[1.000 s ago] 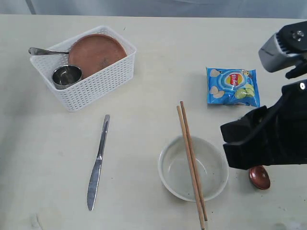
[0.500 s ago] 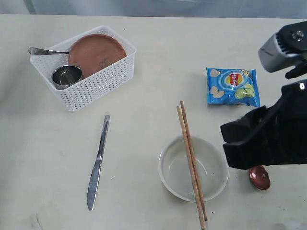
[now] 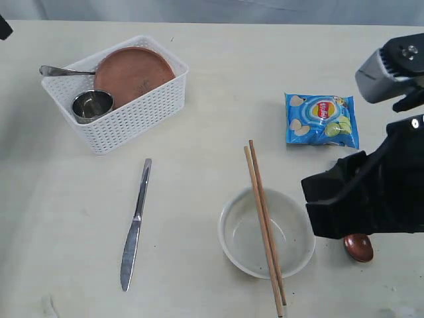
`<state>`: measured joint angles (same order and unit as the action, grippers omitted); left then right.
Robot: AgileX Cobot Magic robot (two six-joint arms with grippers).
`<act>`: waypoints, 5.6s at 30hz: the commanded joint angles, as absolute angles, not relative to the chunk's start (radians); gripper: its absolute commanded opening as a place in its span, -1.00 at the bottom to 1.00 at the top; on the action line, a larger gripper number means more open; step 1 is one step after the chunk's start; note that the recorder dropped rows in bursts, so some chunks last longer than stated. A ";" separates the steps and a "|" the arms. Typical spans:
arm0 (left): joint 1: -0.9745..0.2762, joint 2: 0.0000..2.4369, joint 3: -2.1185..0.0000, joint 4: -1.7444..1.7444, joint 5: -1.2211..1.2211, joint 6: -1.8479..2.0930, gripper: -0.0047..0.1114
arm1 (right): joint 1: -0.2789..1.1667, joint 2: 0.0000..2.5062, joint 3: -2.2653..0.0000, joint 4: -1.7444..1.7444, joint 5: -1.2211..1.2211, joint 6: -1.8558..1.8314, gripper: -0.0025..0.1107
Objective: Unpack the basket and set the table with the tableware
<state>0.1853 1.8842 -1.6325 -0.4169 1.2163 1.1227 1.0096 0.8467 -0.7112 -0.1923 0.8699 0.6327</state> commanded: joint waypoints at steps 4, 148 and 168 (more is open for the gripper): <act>0.187 1.886 -1.567 -0.492 1.211 1.313 -0.32 | 1.013 0.842 -0.707 -0.185 0.874 0.624 -0.30; 0.137 1.964 -1.675 -0.660 1.221 1.345 -0.92 | 1.013 0.842 -0.707 -0.185 0.869 0.628 -0.30; 0.137 1.964 -1.763 -0.716 1.221 1.316 -0.92 | 1.013 0.842 -0.707 -0.185 0.869 0.626 -0.30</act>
